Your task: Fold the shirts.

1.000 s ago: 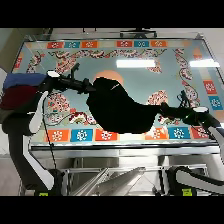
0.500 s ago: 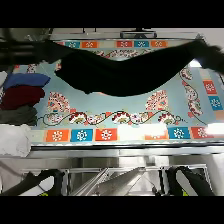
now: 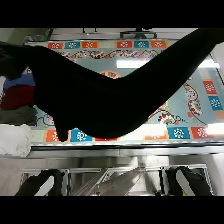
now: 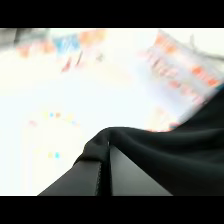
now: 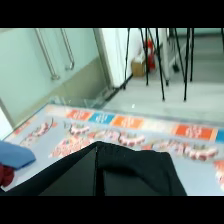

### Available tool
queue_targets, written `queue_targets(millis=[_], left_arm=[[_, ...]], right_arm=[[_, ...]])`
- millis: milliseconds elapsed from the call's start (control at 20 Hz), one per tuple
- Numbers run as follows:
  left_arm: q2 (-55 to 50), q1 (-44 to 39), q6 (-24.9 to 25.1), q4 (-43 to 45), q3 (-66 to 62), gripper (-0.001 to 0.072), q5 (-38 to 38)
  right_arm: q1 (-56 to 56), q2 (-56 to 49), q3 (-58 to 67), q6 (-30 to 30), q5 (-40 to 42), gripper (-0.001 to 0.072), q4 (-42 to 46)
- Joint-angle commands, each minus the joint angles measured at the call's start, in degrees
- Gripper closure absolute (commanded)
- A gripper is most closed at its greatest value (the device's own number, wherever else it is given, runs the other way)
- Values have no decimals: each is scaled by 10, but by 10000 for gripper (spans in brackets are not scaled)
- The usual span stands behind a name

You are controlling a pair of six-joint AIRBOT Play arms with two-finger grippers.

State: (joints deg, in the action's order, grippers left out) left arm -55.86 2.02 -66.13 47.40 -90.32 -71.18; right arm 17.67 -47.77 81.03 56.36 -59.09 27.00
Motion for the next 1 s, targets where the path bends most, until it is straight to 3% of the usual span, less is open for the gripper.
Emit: queue_targets(millis=[0,200,250,300,350,400,650,800,950], left_arm=[[-95,3,17,24,65,685,23],[-245,7,37,23,110,686,1],[-278,7,38,24,118,687,1],[-307,8,38,27,122,675,0],[-333,15,37,30,122,461,-4],[-353,25,33,32,118,386,-14],[-405,108,5,41,57,387,-104],[-405,145,5,41,72,387,-93],[-405,154,18,38,113,387,-30]], right_arm=[[-4,-115,-17,31,-31,692,4],[-26,-306,-75,35,-33,686,4],[-30,-356,-81,35,-33,643,4],[-31,-408,-80,38,-33,435,0],[-29,-449,-80,39,-37,336,-12],[-26,-476,-80,38,-45,334,-22],[23,-470,-80,19,-140,340,-13],[21,-426,-111,35,-199,353,107],[7,-361,-247,52,-175,353,132]])
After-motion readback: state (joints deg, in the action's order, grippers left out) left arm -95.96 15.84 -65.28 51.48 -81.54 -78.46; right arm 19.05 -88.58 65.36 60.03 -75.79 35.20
